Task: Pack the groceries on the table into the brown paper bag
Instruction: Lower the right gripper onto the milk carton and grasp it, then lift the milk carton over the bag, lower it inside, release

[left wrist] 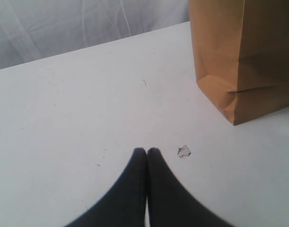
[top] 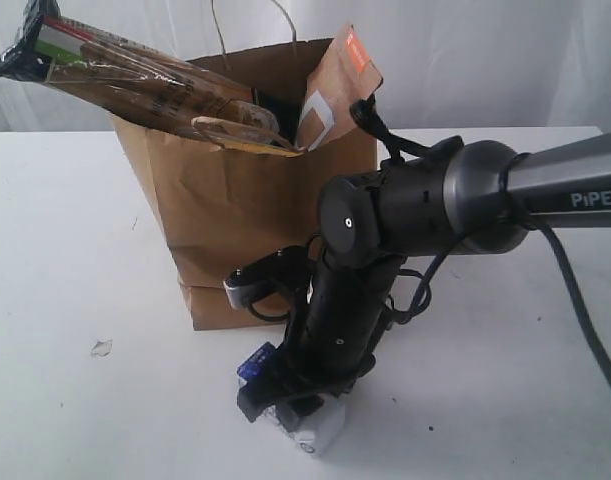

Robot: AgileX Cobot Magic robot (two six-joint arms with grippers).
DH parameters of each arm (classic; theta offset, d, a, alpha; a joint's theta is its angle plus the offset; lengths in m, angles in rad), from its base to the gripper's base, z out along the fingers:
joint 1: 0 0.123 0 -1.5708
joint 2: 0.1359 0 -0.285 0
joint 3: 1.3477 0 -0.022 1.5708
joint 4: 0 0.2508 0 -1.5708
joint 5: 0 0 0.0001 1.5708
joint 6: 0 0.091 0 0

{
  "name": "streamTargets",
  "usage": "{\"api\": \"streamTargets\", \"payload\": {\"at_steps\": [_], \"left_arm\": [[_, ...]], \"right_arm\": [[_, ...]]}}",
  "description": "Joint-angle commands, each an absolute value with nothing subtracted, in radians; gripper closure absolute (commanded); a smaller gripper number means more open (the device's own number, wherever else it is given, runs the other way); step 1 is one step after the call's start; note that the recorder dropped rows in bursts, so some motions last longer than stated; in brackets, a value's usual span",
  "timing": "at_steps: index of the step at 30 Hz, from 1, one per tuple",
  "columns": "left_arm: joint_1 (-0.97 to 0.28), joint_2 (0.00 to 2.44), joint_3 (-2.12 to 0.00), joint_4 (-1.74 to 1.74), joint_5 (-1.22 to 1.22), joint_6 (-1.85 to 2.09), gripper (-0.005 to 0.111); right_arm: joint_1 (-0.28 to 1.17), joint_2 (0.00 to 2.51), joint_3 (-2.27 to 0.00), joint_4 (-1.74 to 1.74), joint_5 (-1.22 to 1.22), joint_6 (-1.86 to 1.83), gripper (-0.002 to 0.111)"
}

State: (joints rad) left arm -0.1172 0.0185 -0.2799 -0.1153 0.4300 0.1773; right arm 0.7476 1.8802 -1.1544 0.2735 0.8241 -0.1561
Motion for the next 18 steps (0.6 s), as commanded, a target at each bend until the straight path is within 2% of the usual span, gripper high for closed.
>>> {"api": "streamTargets", "payload": {"at_steps": [1,10,13,16,18], "left_arm": [[-0.127,0.011,-0.274,-0.125,0.435,0.179,0.107],[-0.127,0.011,-0.274,-0.125,0.435,0.179,0.107],[-0.127,0.011,-0.274,-0.125,0.435,0.179,0.107],[-0.127,0.011,-0.274,-0.125,0.426,0.179,0.107],[-0.127,0.011,-0.274,-0.125,0.421,0.179,0.107]], "right_arm": [[0.746,1.865,-1.156,0.325,0.902,-0.152,0.081],[0.749,1.724,-1.196,0.545,1.079,-0.266,0.081],[0.749,1.618,-1.284,0.823,1.192,-0.426,0.081],[0.749,1.562,-1.369,1.040,1.191,-0.561,0.081],[0.749,1.537,-1.439,1.123,1.105,-0.704,0.081]]}}
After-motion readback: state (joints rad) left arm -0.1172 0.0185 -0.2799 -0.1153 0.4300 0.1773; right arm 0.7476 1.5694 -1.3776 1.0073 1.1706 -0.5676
